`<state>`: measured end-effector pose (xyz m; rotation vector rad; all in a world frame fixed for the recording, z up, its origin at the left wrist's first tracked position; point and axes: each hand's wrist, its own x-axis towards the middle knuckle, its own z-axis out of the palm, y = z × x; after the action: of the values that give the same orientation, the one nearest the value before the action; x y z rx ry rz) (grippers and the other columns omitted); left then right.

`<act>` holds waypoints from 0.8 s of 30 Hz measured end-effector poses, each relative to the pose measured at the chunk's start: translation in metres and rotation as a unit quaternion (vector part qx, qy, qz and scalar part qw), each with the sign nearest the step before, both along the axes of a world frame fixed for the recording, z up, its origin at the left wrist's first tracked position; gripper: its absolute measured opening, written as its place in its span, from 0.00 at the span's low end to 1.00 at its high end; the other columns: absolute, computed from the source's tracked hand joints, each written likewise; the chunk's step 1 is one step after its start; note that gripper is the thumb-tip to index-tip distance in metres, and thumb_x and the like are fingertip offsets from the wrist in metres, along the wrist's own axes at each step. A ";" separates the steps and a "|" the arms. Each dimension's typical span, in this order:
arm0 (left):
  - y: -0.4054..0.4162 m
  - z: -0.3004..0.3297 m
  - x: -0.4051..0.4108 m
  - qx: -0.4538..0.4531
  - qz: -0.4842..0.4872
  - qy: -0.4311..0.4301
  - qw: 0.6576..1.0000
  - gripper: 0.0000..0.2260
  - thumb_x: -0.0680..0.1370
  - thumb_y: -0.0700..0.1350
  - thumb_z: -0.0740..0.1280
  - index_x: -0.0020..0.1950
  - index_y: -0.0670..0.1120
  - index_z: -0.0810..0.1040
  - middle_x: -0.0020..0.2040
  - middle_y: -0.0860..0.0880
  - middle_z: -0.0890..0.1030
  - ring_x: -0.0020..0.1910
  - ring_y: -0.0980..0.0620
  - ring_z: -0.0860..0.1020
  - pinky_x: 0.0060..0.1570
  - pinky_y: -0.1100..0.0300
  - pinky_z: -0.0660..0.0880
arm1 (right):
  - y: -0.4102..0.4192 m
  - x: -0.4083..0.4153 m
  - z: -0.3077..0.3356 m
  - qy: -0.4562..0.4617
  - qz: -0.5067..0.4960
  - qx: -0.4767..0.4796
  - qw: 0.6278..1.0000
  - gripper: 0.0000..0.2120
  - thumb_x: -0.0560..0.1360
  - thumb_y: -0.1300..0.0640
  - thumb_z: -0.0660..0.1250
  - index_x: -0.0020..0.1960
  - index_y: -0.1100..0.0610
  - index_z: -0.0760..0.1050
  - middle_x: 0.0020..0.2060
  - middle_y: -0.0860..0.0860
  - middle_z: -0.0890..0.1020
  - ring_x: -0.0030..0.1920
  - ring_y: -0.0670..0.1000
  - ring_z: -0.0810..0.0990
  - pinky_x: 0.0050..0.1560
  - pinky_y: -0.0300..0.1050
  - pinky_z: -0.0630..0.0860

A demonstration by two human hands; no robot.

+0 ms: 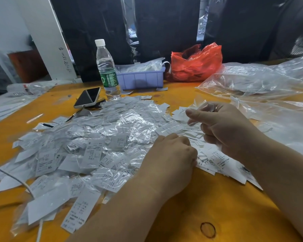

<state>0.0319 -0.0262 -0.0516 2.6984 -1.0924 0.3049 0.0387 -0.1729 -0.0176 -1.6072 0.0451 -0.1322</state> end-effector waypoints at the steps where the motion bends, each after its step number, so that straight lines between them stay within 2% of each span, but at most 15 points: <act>1: -0.001 0.000 0.000 0.005 -0.002 -0.008 1.000 0.11 0.82 0.48 0.60 0.54 0.52 0.82 0.54 0.53 0.78 0.57 0.51 0.70 0.58 0.54 0.64 | 0.000 0.000 0.000 -0.001 0.001 0.000 1.000 0.27 0.64 0.50 0.72 0.52 0.71 0.75 0.15 0.47 0.69 0.18 0.45 0.58 0.21 0.39 0.59; 4: 0.001 0.001 0.000 0.018 -0.009 -0.021 1.000 0.10 0.81 0.49 0.61 0.51 0.50 0.82 0.53 0.53 0.78 0.57 0.51 0.71 0.57 0.54 0.64 | -0.002 0.001 -0.001 -0.001 -0.002 -0.002 1.000 0.22 0.68 0.52 0.72 0.50 0.70 0.75 0.15 0.47 0.69 0.18 0.45 0.58 0.21 0.39 0.58; 6: 0.004 0.002 0.000 0.001 -0.011 0.004 1.000 0.10 0.80 0.53 0.64 0.51 0.51 0.81 0.55 0.54 0.78 0.57 0.52 0.70 0.58 0.54 0.65 | -0.002 0.002 -0.001 0.002 -0.003 -0.005 1.000 0.20 0.68 0.53 0.72 0.49 0.69 0.75 0.16 0.47 0.70 0.18 0.45 0.58 0.21 0.40 0.59; 9: 0.007 0.002 0.000 -0.018 -0.009 0.059 0.998 0.15 0.78 0.58 0.65 0.61 0.53 0.78 0.62 0.56 0.75 0.62 0.55 0.68 0.62 0.57 0.66 | -0.004 0.003 -0.002 0.003 -0.005 -0.001 1.000 0.17 0.70 0.54 0.73 0.47 0.68 0.76 0.16 0.47 0.68 0.18 0.45 0.57 0.21 0.39 0.59; 12: 0.008 0.001 0.002 -0.018 -0.003 0.088 0.996 0.18 0.77 0.61 0.65 0.63 0.54 0.77 0.64 0.57 0.73 0.65 0.56 0.65 0.64 0.58 0.64 | -0.004 0.004 -0.002 0.003 -0.001 0.004 1.000 0.15 0.72 0.56 0.72 0.46 0.68 0.76 0.16 0.46 0.69 0.18 0.45 0.57 0.21 0.39 0.58; 17: 0.005 0.002 0.002 -0.030 -0.006 0.054 0.998 0.12 0.78 0.58 0.65 0.54 0.53 0.82 0.58 0.57 0.75 0.59 0.56 0.67 0.60 0.55 0.66 | -0.005 0.006 -0.004 0.002 -0.003 -0.007 1.000 0.13 0.71 0.55 0.73 0.43 0.66 0.77 0.16 0.46 0.68 0.18 0.45 0.57 0.21 0.39 0.58; 24: 0.006 0.002 -0.004 -0.012 -0.044 -0.037 0.998 0.11 0.82 0.48 0.59 0.54 0.52 0.81 0.55 0.54 0.77 0.56 0.51 0.70 0.54 0.55 0.61 | -0.004 0.006 -0.005 0.003 -0.006 -0.009 1.000 0.13 0.71 0.55 0.73 0.42 0.65 0.77 0.16 0.46 0.66 0.19 0.46 0.56 0.23 0.39 0.57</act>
<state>0.0278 -0.0201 -0.0497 2.6284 -1.2176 0.4027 0.0442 -0.1771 -0.0222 -1.6255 0.0596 -0.1376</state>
